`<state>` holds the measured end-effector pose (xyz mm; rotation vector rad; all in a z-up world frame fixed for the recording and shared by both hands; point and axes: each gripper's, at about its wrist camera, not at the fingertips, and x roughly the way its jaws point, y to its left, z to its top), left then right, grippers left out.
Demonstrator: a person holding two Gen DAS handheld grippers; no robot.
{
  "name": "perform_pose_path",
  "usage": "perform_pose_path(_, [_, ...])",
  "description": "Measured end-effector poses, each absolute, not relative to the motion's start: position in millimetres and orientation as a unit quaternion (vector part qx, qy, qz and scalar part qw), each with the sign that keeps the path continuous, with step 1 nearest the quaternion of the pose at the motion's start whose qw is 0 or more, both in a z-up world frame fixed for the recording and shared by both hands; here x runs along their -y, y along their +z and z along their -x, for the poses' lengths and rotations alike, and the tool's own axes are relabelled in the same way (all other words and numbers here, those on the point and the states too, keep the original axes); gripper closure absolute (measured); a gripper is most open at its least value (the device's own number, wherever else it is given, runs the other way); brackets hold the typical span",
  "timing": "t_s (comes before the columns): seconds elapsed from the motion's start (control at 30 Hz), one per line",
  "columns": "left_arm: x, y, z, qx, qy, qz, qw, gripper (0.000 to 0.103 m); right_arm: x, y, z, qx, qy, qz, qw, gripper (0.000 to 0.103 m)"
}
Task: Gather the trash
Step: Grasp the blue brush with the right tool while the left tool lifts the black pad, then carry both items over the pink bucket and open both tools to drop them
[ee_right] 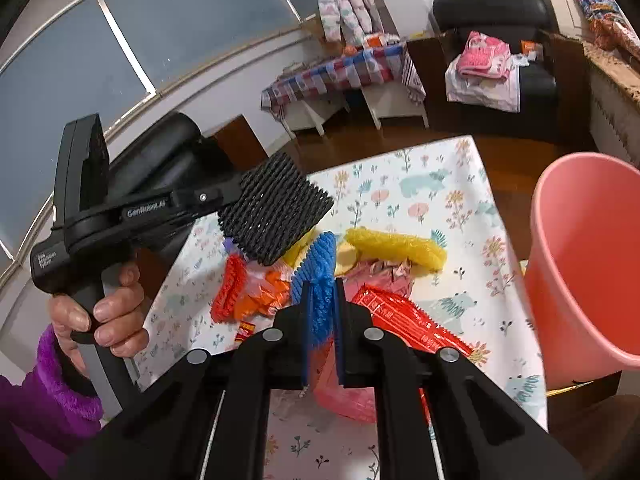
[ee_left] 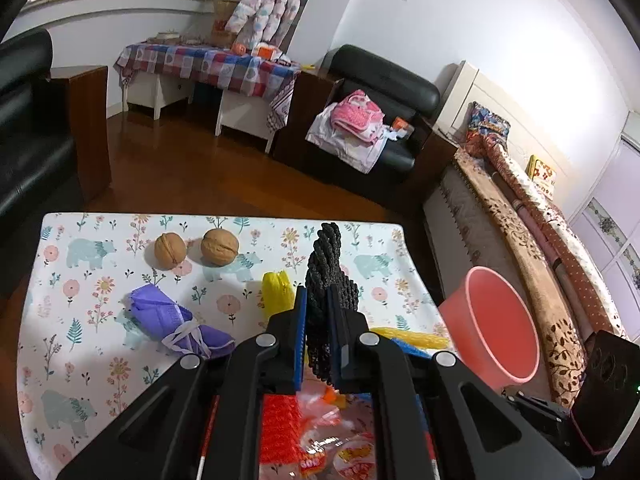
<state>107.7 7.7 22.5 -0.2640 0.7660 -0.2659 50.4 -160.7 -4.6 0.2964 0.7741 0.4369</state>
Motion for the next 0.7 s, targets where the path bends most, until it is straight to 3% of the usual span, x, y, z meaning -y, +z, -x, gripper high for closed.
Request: perform_pose_path(0.7, [67.3,58.7,-69.5,-0.348,-0.191,0.102,0.912,0.094,254.9,20.7,-18.1,-0.303,0.079,-0.175,0.934,0.093])
